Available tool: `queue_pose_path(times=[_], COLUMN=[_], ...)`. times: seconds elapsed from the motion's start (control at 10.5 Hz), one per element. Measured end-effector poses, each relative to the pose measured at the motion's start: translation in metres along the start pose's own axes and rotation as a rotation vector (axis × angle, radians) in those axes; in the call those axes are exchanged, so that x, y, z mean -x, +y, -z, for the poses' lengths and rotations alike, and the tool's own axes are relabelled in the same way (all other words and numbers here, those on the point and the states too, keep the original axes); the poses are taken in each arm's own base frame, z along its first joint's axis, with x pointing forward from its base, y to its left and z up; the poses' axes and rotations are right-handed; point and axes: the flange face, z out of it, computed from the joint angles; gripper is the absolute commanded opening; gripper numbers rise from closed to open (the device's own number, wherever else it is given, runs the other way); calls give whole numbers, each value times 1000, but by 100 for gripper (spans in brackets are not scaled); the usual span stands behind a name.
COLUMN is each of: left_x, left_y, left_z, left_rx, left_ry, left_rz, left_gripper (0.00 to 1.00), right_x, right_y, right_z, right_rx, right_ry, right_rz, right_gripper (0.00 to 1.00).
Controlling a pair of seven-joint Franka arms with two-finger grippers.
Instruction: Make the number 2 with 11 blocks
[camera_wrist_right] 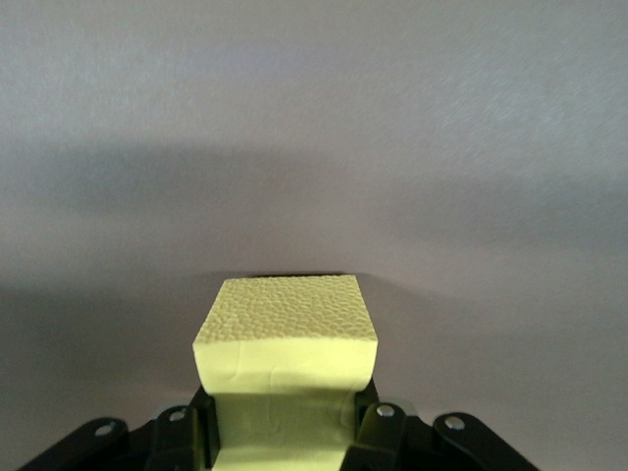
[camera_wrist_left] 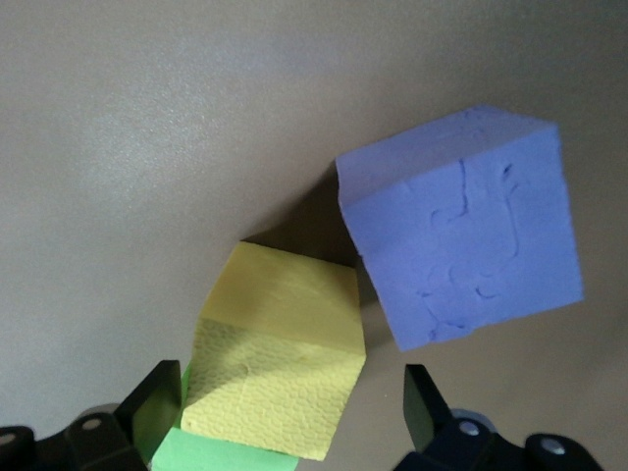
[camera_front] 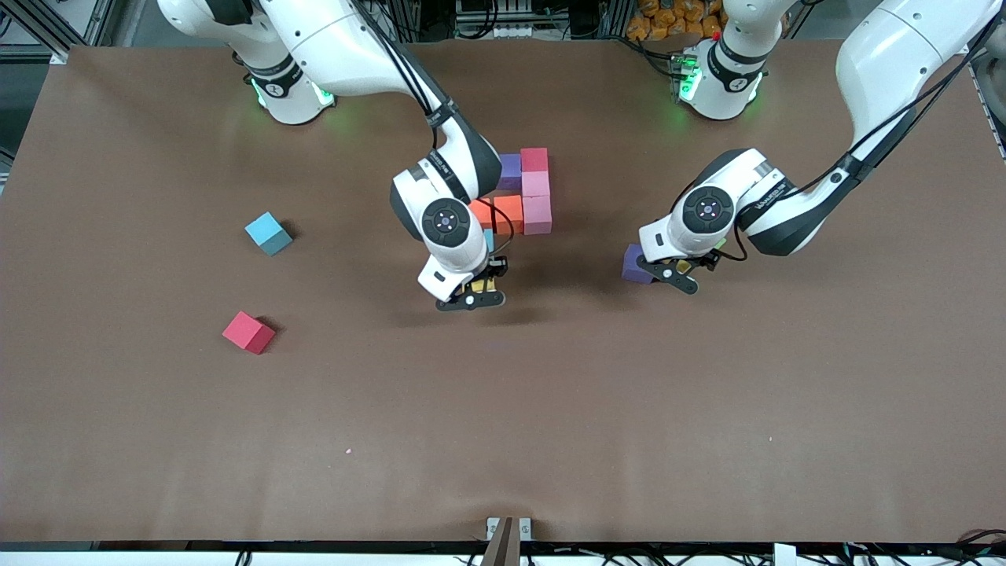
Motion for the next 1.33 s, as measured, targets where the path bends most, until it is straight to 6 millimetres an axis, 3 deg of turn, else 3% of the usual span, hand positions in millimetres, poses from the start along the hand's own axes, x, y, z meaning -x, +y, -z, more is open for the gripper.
queue_pose_path(times=[0.19, 0.29, 0.57, 0.67, 0.76, 0.86, 1.05, 1.33], left_x=[0, 0, 1, 1, -1, -3, -14, -40], left_y=[-1, -2, -7, -9, -12, -16, -22, -33], left_z=[-6, -10, -19, -18, -17, -14, 11, 84], left_rx=[-20, -23, -11, -11, -11, -12, 7, 38], left_ry=[1, -1, -11, -9, -6, 1, 37, 85], left_rz=[-21, -26, -20, -15, -9, -1, 37, 111], left_gripper=[100, 86, 29, 19, 19, 19, 19, 19], right_x=[7, 8, 11, 11, 12, 12, 11, -1], right_y=[-8, -9, -7, -7, -7, -6, -5, 4], right_z=[-9, -9, -11, -11, -11, -11, -11, 0], right_rx=[11, 13, 32, 38, 40, 41, 43, 44], right_ry=[-9, -11, -43, -52, -55, -56, -58, -31], right_rz=[0, 1, 3, 3, 4, 3, 2, -17], right_gripper=[17, 17, 18, 22, 51, 100, 100, 100])
